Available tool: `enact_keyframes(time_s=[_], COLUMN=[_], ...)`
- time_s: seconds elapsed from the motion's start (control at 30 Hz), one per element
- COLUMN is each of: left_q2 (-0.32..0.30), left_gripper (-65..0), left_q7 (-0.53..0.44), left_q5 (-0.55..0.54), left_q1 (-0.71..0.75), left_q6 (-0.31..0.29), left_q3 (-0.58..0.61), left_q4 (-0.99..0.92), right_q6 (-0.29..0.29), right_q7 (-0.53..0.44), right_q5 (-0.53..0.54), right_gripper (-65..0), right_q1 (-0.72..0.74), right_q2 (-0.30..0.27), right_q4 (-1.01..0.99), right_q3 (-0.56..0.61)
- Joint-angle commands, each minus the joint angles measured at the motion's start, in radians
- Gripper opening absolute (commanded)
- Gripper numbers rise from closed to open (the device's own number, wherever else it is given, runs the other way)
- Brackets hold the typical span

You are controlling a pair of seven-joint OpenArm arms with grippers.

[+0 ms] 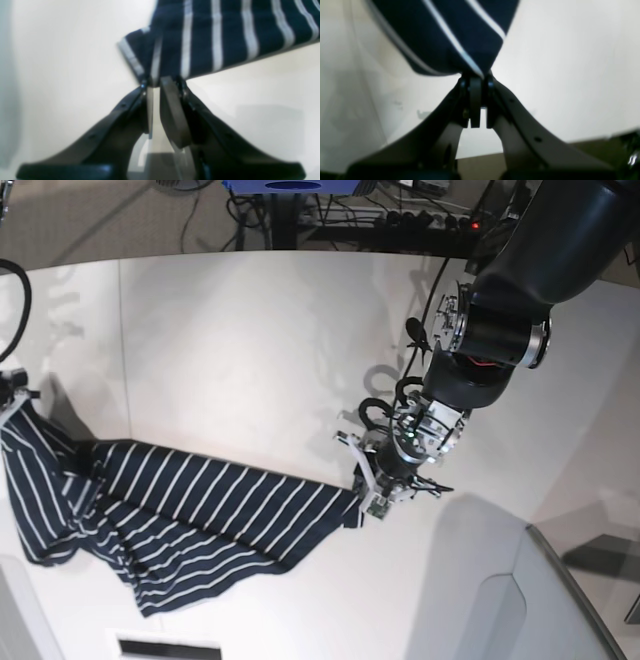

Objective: Layout the t-shirt on the table in an organized manner, then fold the t-shirt properly
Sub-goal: 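Lay the shirt down and open both grippers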

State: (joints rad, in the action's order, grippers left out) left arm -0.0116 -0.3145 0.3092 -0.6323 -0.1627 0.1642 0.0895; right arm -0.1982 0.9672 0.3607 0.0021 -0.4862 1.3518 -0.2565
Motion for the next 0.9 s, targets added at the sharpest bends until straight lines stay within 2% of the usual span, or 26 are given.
enact_keyframes(time_s=[0.0, 0.07, 0.13, 0.17, 0.23, 0.33, 0.4, 0.47, 0.5, 0.57, 0.63, 0.7, 0.77, 0.8, 0.87], left_q2=[-0.014, -0.026, -0.046, -0.057, -0.084, -0.139, -0.176, -0.218, -0.238, -0.273, -0.305, -0.342, -0.376, -0.391, -0.423], left_gripper=[-56.6, -56.8, -56.8, -56.8, -56.8, -56.8, -56.8, -56.9, -57.9, -63.7, -65.0, -65.0, -65.0, -65.0, -65.0], left_q7=[0.059, 0.059, 0.059, 0.059, 0.059, 0.059, 0.059, 0.059, 0.059, 0.07, 0.119, 0.189, 0.254, 0.283, 0.337], left_q5=[0.015, 0.014, 0.012, -0.002, -0.072, -0.242, -0.331, -0.402, -0.43, -0.466, -0.505, -0.554, -0.601, -0.617, -0.631], left_q1=[-0.01, -0.01, -0.01, -0.01, -0.01, -0.01, -0.004, 0.024, 0.047, 0.118, 0.196, 0.269, 0.334, 0.36, 0.409], left_q6=[0.007, 0.007, 0.007, 0.007, 0.001, -0.002, -0.005, -0.044, -0.076, -0.099, -0.099, -0.097, -0.096, -0.087, -0.039], left_q3=[-0.001, -0.002, -0.004, -0.004, -0.004, -0.001, 0.007, 0.007, 0.005, -0.001, -0.002, -0.002, -0.004, -0.004, -0.004], left_q4=[-0.001, -0.001, -0.001, -0.001, -0.001, 0.0, 0.0, 0.026, 0.072, 0.178, 0.342, 0.54, 0.726, 0.806, 0.967], right_q6=[0.042, 0.135, 0.217, 0.253, 0.296, 0.332, 0.346, 0.336, 0.3, 0.182, 0.052, -0.028, -0.066, -0.071, -0.079], right_q7=[-0.027, -0.064, -0.093, -0.101, -0.107, -0.107, -0.107, -0.113, -0.129, -0.175, -0.208, -0.218, -0.221, -0.224, -0.287], right_q5=[-0.005, -0.005, -0.005, -0.005, -0.005, -0.005, -0.005, -0.004, -0.004, -0.004, -0.004, -0.004, -0.004, -0.004, -0.004], right_gripper=[-64.7, -63.5, -55.5, -49.2, -37.7, -23.0, -19.8, -19.8, -20.4, -25.2, -35.4, -49.4, -62.0, -64.5, -63.8], right_q1=[0.02, 0.02, 0.02, 0.02, 0.02, 0.029, 0.029, 0.028, 0.028, 0.035, 0.101, 0.178, 0.275, 0.313, 0.39], right_q2=[-0.026, -0.024, -0.026, -0.027, -0.03, -0.026, -0.022, -0.004, 0.016, 0.037, 0.062, 0.108, 0.168, 0.192, 0.243], right_q4=[-0.005, -0.033, -0.056, -0.059, -0.058, -0.019, 0.045, 0.145, 0.197, 0.257, 0.249, 0.151, 0.007, -0.067, -0.216], right_q3=[-0.014, -0.01, -0.011, -0.014, -0.014, -0.011, -0.011, -0.004, 0.018, 0.096, 0.199, 0.283, 0.328, 0.34, 0.369])
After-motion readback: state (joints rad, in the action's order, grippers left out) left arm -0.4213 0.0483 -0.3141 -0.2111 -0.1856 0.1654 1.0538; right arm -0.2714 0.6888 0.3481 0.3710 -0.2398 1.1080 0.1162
